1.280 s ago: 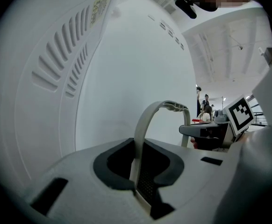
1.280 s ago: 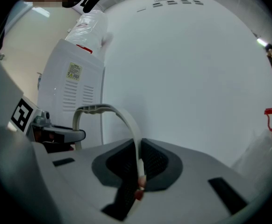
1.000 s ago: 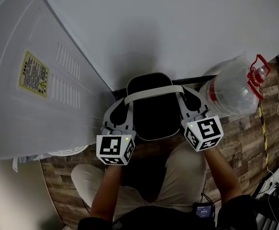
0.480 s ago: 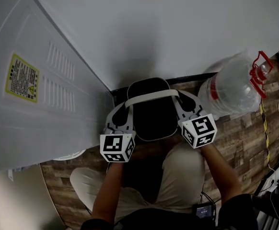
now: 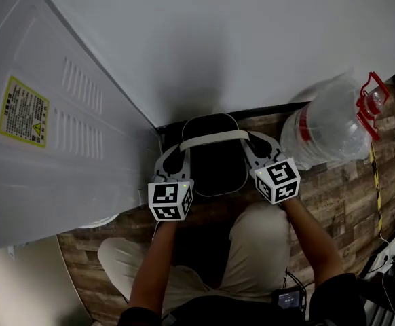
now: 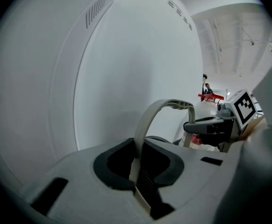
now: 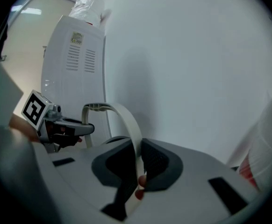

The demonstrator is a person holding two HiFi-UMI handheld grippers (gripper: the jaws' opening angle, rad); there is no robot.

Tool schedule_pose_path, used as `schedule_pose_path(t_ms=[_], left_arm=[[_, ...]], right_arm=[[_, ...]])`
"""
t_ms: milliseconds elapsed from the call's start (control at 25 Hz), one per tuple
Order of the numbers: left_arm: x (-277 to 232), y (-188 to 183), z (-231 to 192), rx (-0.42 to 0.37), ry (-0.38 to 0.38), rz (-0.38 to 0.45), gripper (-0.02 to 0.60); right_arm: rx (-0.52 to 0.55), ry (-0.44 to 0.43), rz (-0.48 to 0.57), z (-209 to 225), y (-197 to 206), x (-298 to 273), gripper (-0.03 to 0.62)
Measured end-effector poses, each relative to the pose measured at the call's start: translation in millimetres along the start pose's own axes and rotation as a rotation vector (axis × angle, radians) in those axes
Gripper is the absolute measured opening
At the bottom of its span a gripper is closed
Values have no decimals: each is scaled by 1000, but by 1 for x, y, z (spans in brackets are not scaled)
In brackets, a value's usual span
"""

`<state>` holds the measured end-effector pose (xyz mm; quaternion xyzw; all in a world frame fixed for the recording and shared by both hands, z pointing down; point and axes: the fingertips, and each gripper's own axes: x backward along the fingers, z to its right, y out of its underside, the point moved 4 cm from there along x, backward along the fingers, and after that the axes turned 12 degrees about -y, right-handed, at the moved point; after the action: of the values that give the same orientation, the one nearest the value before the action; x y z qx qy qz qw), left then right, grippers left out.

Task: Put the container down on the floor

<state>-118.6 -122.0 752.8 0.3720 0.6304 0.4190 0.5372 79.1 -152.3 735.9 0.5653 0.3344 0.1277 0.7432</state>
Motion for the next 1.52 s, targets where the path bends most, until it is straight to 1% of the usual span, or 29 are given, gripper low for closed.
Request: schedule_pose_path(t_ms=[400, 840, 1160, 1520], left_arm=[[-11, 34, 2, 8, -5, -75, 46], [-17, 61, 4, 19, -7, -137, 46], [-23, 63, 3, 25, 6, -132, 46], [-29, 63, 5, 24, 30, -118, 48]], right_arm=[[-7, -17, -65, 5, 28, -9, 54], [-25, -38, -131, 8, 56, -14, 54], [-40, -27, -129, 12, 59, -18, 54], [-55, 13, -124, 21, 62, -22, 54]])
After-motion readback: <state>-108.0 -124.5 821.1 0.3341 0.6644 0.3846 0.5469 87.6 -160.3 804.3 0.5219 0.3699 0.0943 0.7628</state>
